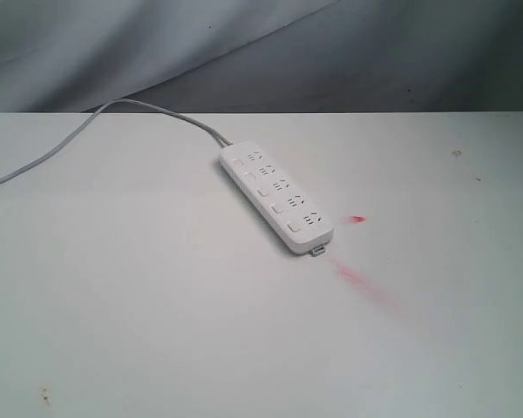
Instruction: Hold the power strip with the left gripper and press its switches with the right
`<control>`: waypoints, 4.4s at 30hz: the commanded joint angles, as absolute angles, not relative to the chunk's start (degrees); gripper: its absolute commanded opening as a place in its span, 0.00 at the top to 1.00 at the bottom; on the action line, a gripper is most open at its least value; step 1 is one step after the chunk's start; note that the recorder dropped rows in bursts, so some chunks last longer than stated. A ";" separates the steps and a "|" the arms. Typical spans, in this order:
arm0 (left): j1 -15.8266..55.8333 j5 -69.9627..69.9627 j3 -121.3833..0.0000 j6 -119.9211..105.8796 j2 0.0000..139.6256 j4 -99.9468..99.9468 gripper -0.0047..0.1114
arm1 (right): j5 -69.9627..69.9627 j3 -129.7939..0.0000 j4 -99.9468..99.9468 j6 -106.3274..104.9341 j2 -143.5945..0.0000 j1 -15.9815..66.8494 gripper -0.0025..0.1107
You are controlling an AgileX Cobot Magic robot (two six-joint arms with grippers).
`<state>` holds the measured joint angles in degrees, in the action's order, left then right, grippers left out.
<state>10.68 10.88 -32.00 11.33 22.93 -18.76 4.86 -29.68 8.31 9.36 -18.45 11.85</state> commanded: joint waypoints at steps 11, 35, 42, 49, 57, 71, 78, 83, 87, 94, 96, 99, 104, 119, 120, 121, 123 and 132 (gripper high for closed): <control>18.27 28.82 -54.04 -2.81 44.11 -18.00 0.96 | 20.48 -48.22 8.16 -2.11 -40.08 24.28 0.98; 12.03 52.12 -99.89 -24.74 112.87 -27.86 0.96 | 27.44 -68.13 13.74 -18.19 -92.23 24.62 0.98; 11.91 57.06 -118.30 -25.61 128.83 -29.00 0.96 | 19.37 -69.04 21.24 -21.91 -103.88 24.62 0.98; 13.37 60.53 -129.86 -26.08 138.62 -31.05 0.96 | 24.52 -76.39 27.94 -24.06 -112.83 24.62 0.98; 16.41 61.34 -131.48 -30.69 143.97 -32.22 0.96 | 25.71 -78.15 29.64 -24.18 -113.75 24.62 0.98; 16.65 50.69 -132.23 -28.90 148.63 -32.64 0.96 | 26.22 -78.15 32.63 -25.69 -113.75 24.62 0.98; 16.65 48.49 -132.23 -28.73 151.26 -36.54 0.96 | 26.22 -78.15 33.29 -25.69 -113.75 24.62 0.98; 16.65 47.85 -132.23 -24.98 152.12 -36.89 0.96 | 26.01 -78.15 33.30 -25.69 -113.75 24.62 0.98; 16.65 46.25 -132.23 -20.53 152.64 -36.75 0.96 | 26.01 -78.15 33.30 -25.69 -113.75 24.62 0.98; 16.65 46.28 -132.23 -19.40 152.93 -36.87 0.96 | 26.13 -78.15 33.30 -25.69 -113.75 24.62 0.98; 16.65 46.28 -132.23 -19.40 152.93 -37.36 0.96 | 26.37 -78.15 33.30 -25.69 -113.75 24.62 0.98; 16.65 46.28 -132.23 -19.40 152.93 -37.36 0.96 | 26.45 -78.15 33.30 -25.69 -113.75 24.62 0.98; 16.65 46.27 -132.23 -19.72 152.93 -37.20 0.96 | 29.82 -78.15 35.11 -27.27 -113.75 25.59 0.98; 16.65 46.27 -132.23 -19.72 152.93 -37.20 0.96 | 29.55 -78.15 12.97 -9.33 -113.75 35.45 0.98; 16.65 46.27 -132.23 -19.88 152.93 -37.20 0.96 | 29.93 -78.15 12.96 -8.97 -113.75 35.81 0.98; 16.65 46.27 -132.23 -19.98 152.93 -37.20 0.96 | 30.05 -78.15 12.96 -8.97 -113.75 36.04 0.98; 16.65 46.27 -132.23 -19.98 152.93 -37.20 0.96 | 30.05 -78.15 12.84 -8.97 -113.75 36.03 0.98; 16.65 46.27 -132.23 -19.98 152.93 -37.20 0.96 | 29.48 -78.15 12.64 -8.97 -118.30 36.03 0.98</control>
